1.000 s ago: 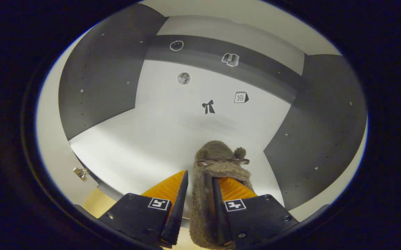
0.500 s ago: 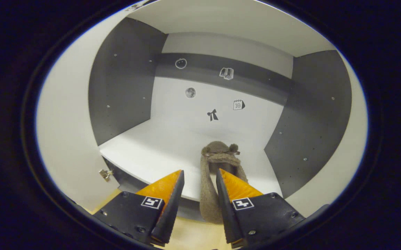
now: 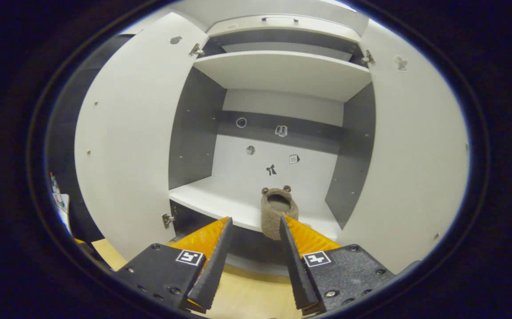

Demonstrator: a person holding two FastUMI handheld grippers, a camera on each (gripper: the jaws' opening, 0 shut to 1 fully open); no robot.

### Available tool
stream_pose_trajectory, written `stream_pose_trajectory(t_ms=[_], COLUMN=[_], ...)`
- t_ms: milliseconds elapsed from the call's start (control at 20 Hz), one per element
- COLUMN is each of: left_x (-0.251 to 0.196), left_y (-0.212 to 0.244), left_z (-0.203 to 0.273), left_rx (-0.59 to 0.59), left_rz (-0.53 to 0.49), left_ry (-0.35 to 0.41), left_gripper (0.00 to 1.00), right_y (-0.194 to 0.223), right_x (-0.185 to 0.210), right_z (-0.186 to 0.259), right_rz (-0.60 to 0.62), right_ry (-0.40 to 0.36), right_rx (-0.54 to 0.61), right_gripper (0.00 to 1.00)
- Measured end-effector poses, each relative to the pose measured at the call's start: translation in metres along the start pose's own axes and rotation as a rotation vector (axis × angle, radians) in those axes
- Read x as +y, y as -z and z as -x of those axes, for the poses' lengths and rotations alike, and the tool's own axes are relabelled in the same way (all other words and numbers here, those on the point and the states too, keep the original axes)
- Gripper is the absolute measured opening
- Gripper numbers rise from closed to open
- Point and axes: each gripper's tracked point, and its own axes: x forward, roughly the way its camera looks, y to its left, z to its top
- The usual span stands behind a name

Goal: Grab one shoe with the right hand and put it into the shoe cabinet, grab the other shoe with the left hand and put it into the shoe cabinet; then close the right door with the right hand and the left door with the left hand.

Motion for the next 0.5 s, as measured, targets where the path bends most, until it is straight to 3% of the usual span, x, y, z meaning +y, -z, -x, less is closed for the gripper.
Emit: stream_pose_trajectory(t_ms=[50, 100, 200, 300, 500], left_x=[-0.001, -0.003, -0.007, -0.012, -0.024], left_y=[0.000, -0.002, -0.002, -0.001, 0.005], left_z=[0.001, 0.001, 0.003, 0.003, 0.002], left_rx=[-0.001, -0.008, -0.011, -0.010, 0.005], left_rz=[-0.001, -0.002, -0.006, -0.011, -0.019], left_ry=[0.001, 0.001, 0.007, 0.014, 0.033], left_gripper=[0.95, 0.94, 0.95, 0.95, 0.95], right_y=[0.007, 0.016, 0.036, 0.057, 0.097], right_x=[-0.004, -0.009, -0.014, -0.023, -0.046], right_z=[0.013, 0.027, 0.053, 0.075, 0.116], right_rz=[-0.011, -0.023, -0.052, -0.066, -0.061], right_ry=[0.018, 0.041, 0.069, 0.107, 0.225], right_rx=[-0.028, -0.053, -0.089, -0.107, -0.125], right_gripper=[0.68, 0.73, 0.68, 0.73, 0.69])
